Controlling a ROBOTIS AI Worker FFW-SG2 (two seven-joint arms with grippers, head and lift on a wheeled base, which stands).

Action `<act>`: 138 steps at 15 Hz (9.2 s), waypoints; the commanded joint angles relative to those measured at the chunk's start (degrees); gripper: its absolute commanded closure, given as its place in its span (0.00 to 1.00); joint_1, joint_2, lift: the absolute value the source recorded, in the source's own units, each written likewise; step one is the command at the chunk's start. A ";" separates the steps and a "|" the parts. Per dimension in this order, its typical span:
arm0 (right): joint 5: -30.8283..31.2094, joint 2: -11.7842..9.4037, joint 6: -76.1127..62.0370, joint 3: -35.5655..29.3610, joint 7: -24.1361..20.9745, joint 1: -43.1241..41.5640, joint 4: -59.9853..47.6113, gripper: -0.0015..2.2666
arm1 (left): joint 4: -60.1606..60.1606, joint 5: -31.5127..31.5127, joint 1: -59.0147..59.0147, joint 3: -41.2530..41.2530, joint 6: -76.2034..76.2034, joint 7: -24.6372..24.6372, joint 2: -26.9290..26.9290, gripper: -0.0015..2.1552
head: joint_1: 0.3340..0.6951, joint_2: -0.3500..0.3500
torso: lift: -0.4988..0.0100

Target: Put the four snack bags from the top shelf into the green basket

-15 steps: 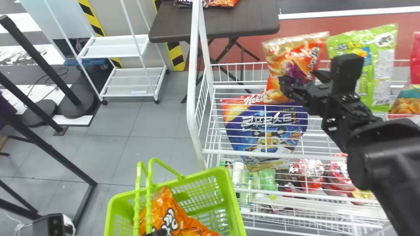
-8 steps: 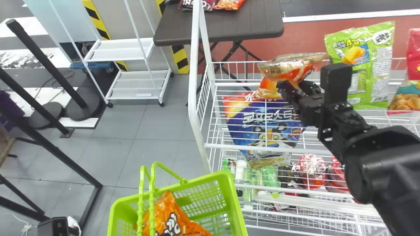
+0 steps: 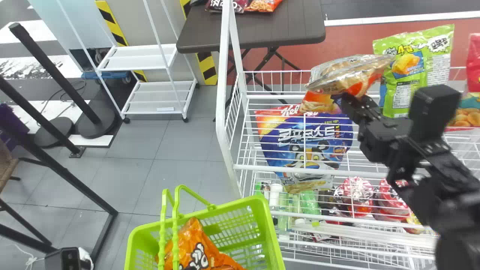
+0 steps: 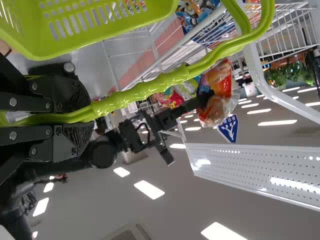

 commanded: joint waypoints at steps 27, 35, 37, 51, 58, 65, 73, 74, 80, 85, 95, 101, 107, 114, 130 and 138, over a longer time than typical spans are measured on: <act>-19.43 -1.75 26.47 -13.25 7.36 -1.07 -5.85 0.02 | 0.18 0.08 0.12 -0.22 0.00 -0.57 0.18 1.00 | 1.00 1.00 | 0.98; -1.59 -1.67 11.53 -15.63 2.53 -13.29 12.08 0.02 | 0.18 0.34 0.39 0.22 -0.18 -0.57 0.27 1.00 | 1.00 0.49 | 0.98; 0.26 -1.67 12.23 -15.01 1.65 -17.16 16.21 0.02 | 0.27 0.34 0.39 0.57 -0.18 -0.57 0.27 1.00 | 1.00 0.46 | 0.98; -0.10 -1.40 15.92 -13.43 0.86 -15.75 15.68 0.99 | 0.88 0.96 0.91 1.97 -0.35 -0.57 0.27 1.00 | 1.00 0.53 | 0.98; -14.86 -1.58 18.91 -13.34 5.61 1.21 -11.74 0.99 | 0.70 0.96 0.91 1.97 -0.18 -0.57 0.27 1.00 | 1.00 0.59 | 0.98; -22.07 -2.90 28.75 3.27 10.70 8.42 -16.05 0.99 | 0.35 1.14 0.83 1.80 0.00 -0.57 0.27 1.00 | 1.00 1.00 | 0.98; -38.68 -3.77 38.77 9.16 14.31 4.29 -0.84 0.99 | 0.27 1.93 0.91 1.80 0.00 -0.57 0.45 1.00 | 1.00 1.00 | 0.98; -40.96 -3.86 41.23 8.89 14.84 3.76 1.44 0.99 | 0.27 2.10 0.91 1.89 0.00 -0.57 0.45 1.00 | 1.00 1.00 | 0.98; -44.13 -4.13 48.26 9.51 14.75 -0.37 8.21 0.99 | 0.09 2.80 0.91 1.71 0.18 -0.57 0.36 1.00 | 1.00 1.00 | 0.98; -43.60 -0.87 41.41 15.57 14.66 -10.21 20.96 0.99 | -1.58 2.80 1.79 -0.05 0.35 -0.57 0.27 1.00 | 1.00 1.00 | 0.98; -42.90 1.94 51.60 24.01 9.65 -20.14 27.72 0.77 | -1.84 2.98 1.88 -1.10 0.18 -0.57 0.36 1.00 | 1.00 1.00 | 0.98; -41.23 0.36 62.50 14.87 9.30 -15.57 15.24 0.03 | -1.40 2.98 1.62 -0.66 0.00 -0.57 0.53 1.00 | 1.00 1.00 | 0.98; -37.10 -2.02 66.90 -11.85 11.06 -6.17 -6.82 0.03 | -1.14 2.98 1.62 -0.49 -0.18 -0.57 0.53 1.00 | 1.00 1.00 | 0.98; -4.40 -1.58 32.79 -17.03 4.64 -8.63 -2.51 0.03 | -0.44 2.98 1.00 -0.93 0.00 -0.57 1.06 1.00 | 1.00 0.72 | 0.98; 10.54 -1.31 21.19 -21.16 -9.25 -23.31 21.22 0.04 | 1.14 3.42 1.09 -0.40 -0.70 -0.57 1.76 1.00 | 1.00 0.18 | 0.98; 9.13 -1.23 25.24 -22.57 -9.16 -20.41 17.35 1.00 | 1.58 3.51 1.09 0.13 -0.88 -0.57 1.68 1.00 | 1.00 0.19 | 0.98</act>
